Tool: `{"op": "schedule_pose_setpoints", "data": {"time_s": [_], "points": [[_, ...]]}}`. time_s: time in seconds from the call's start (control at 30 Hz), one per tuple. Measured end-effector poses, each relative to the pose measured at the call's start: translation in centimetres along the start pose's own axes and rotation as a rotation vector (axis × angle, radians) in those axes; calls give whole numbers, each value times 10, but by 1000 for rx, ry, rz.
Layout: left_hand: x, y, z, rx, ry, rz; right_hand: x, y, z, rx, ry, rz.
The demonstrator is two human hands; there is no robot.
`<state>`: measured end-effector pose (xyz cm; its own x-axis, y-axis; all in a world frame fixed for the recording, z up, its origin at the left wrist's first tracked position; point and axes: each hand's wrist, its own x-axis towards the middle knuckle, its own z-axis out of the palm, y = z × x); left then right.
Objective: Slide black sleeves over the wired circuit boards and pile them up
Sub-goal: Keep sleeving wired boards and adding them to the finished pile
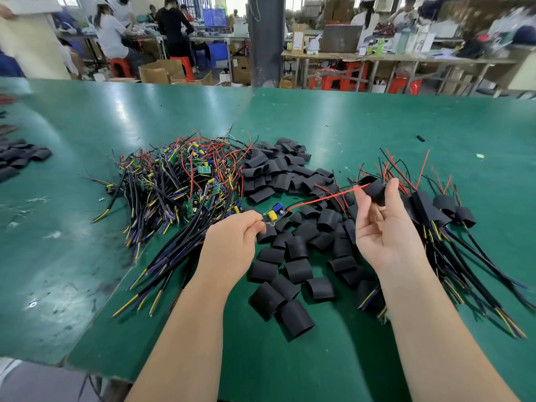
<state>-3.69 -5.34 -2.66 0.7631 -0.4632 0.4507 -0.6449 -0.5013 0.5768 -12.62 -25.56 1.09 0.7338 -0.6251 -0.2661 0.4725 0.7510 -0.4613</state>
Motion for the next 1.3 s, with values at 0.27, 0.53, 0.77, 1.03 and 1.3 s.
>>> {"op": "schedule_pose_setpoints", "data": {"time_s": [0.27, 0.53, 0.77, 1.03, 1.3], "points": [[-1, 0, 0, 18, -16, -69, 1, 2, 0, -95, -70, -45], [-3, 8, 4, -158, -97, -31, -2, 17, 1, -413, -379, -77], [-3, 17, 3, -378, -177, -42, -3, 27, -1, -608, -499, -56], [-5, 14, 5, -316, -236, -8, -2, 29, -5, -697, -495, -128], [-5, 13, 4, -221, -235, 20, -3, 32, -8, -993, -480, -263]]}}
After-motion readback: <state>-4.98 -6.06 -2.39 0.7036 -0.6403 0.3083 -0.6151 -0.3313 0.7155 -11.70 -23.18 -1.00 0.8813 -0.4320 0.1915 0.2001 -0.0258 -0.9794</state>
